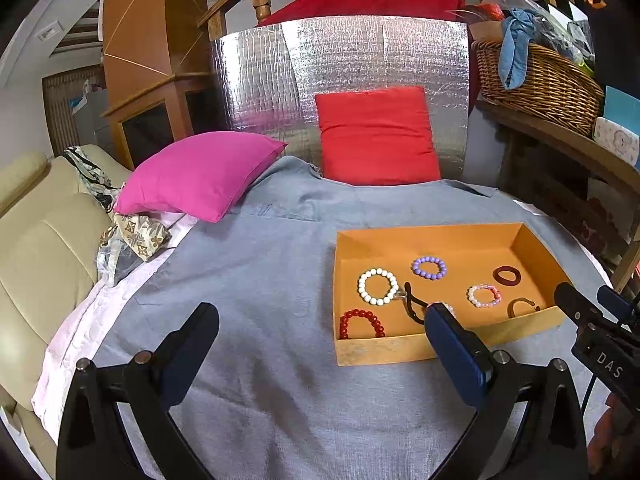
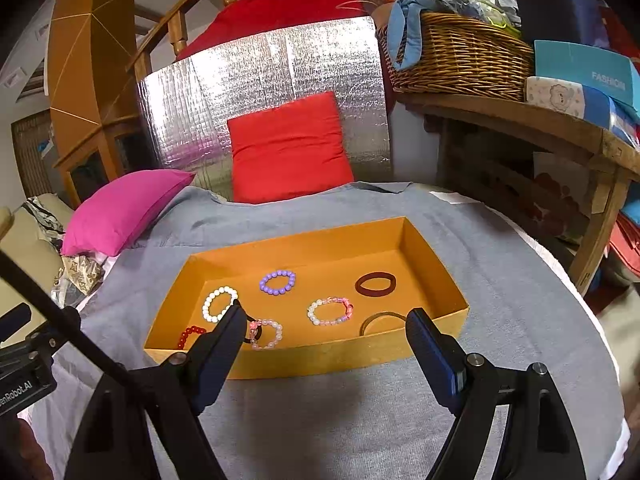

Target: Organize jewelry

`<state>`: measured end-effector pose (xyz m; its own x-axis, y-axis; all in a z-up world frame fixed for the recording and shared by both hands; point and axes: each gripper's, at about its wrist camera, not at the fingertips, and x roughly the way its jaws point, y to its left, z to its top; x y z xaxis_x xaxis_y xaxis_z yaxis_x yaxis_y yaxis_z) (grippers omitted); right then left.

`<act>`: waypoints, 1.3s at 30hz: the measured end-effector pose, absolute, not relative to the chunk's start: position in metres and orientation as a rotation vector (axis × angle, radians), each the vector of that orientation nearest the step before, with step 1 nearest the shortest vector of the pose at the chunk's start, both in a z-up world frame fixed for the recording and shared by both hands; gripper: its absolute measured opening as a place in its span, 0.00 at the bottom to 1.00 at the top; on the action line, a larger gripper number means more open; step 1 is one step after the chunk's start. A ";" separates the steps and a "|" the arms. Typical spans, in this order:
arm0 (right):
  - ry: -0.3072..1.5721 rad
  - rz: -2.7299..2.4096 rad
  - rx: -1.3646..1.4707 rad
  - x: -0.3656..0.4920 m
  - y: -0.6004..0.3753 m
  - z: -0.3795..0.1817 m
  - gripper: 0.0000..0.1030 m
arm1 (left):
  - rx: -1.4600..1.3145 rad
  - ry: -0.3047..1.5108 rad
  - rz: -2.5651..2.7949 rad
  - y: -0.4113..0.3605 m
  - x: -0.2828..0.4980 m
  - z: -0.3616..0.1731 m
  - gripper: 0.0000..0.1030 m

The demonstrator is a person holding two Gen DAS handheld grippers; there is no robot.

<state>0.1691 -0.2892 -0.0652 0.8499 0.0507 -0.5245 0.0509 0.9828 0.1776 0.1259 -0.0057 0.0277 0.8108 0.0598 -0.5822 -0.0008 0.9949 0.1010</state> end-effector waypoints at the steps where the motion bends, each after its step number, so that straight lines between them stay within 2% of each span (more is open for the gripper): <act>1: 0.556 0.000 0.188 0.169 -0.289 -0.065 0.82 | 0.098 0.625 0.031 -0.006 0.126 0.027 0.99; 39: 0.662 0.006 0.170 0.213 -0.294 -0.088 0.82 | 0.099 0.691 0.027 -0.019 0.172 0.007 0.99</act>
